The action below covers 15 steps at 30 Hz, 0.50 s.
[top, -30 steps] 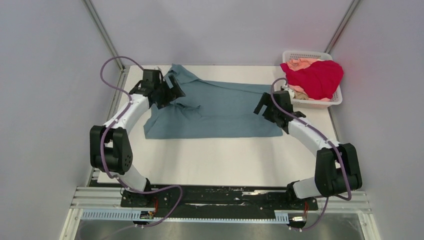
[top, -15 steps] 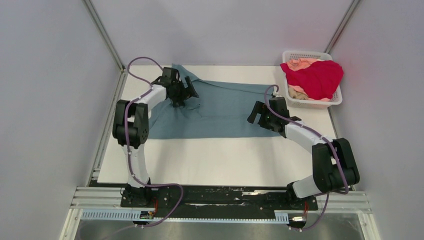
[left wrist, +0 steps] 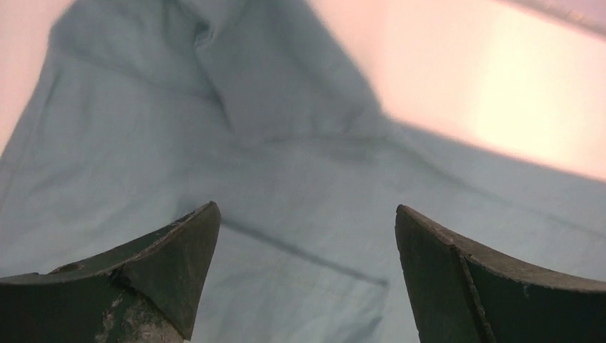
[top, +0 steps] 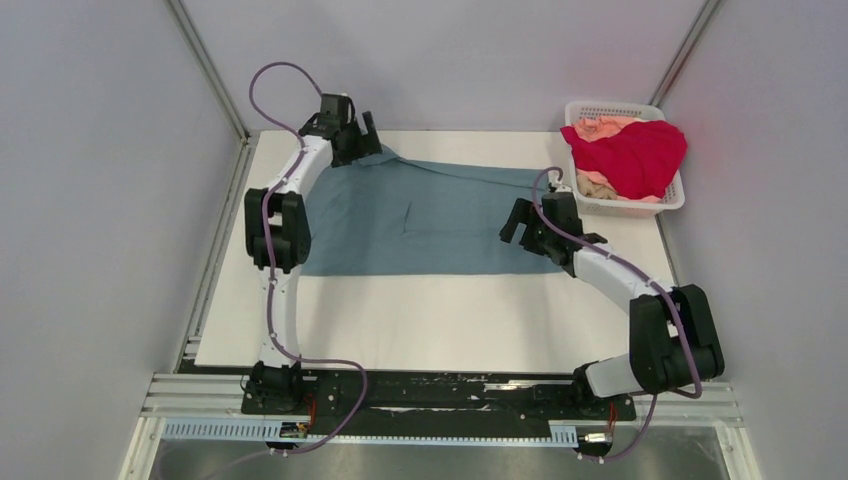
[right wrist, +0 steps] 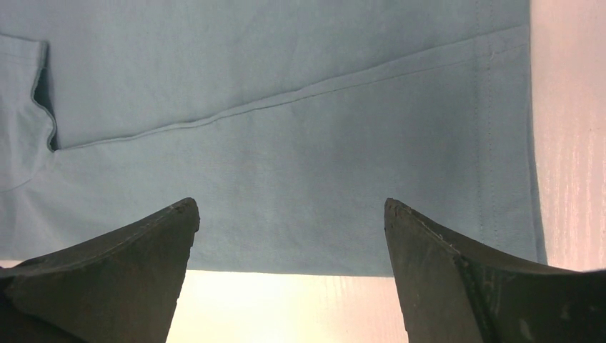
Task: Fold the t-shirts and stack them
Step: Fold the flattened tshirt in 1/3 of the way
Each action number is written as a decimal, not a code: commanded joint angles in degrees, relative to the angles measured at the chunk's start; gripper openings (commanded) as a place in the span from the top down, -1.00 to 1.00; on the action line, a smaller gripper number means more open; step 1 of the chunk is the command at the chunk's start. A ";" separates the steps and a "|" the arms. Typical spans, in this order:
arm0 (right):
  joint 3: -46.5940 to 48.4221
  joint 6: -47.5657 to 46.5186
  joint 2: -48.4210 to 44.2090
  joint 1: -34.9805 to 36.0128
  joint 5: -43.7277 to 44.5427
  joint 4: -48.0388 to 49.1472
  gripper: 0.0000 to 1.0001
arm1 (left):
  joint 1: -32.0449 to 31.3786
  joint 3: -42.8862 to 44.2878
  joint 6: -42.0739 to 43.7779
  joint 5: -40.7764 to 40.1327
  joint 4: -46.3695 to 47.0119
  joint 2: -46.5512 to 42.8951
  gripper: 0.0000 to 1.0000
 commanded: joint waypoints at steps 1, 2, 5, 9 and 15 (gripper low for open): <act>2.33 -2.01 -0.95 0.07 0.76 0.98 -1.00 | -0.42 -11.41 3.24 -0.65 0.84 -11.74 -1.00; 2.77 -2.36 -0.27 0.23 0.76 1.12 -1.00 | -0.58 -15.61 2.93 -0.71 1.33 -13.63 -1.00; 4.41 -3.29 2.49 1.19 0.76 1.78 -1.00 | -2.38 -25.89 1.42 -0.47 6.13 -23.05 -1.00; 6.86 -3.57 8.43 2.11 0.76 2.39 -1.00 | -3.48 -42.72 -2.47 1.45 13.97 -32.60 -1.00; 6.51 -1.22 13.94 2.56 -0.97 1.90 -1.00 | -3.55 -58.43 -7.10 1.92 18.04 -36.85 -1.00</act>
